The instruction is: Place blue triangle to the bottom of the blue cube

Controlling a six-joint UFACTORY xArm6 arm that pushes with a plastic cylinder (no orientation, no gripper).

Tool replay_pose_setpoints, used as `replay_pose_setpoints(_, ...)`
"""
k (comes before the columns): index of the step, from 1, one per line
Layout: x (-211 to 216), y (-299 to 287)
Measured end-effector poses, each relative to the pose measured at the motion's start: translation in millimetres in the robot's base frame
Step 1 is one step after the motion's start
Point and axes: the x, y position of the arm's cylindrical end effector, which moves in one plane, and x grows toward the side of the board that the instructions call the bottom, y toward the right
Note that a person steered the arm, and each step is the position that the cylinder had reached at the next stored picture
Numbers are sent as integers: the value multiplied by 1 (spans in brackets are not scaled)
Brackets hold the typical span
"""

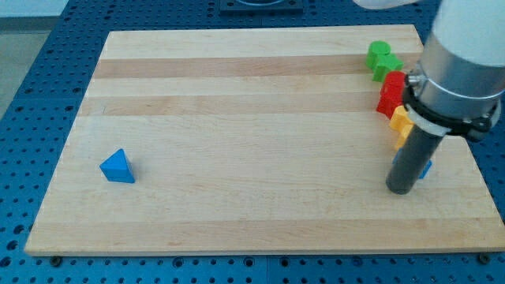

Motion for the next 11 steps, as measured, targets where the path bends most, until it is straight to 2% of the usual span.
replay_pose_setpoints(3,6,1)
replay_pose_setpoints(5,6,-101)
replay_pose_setpoints(7,-29,-207)
replay_pose_setpoints(9,-30,-352)
replay_pose_setpoints(11,-57,-360)
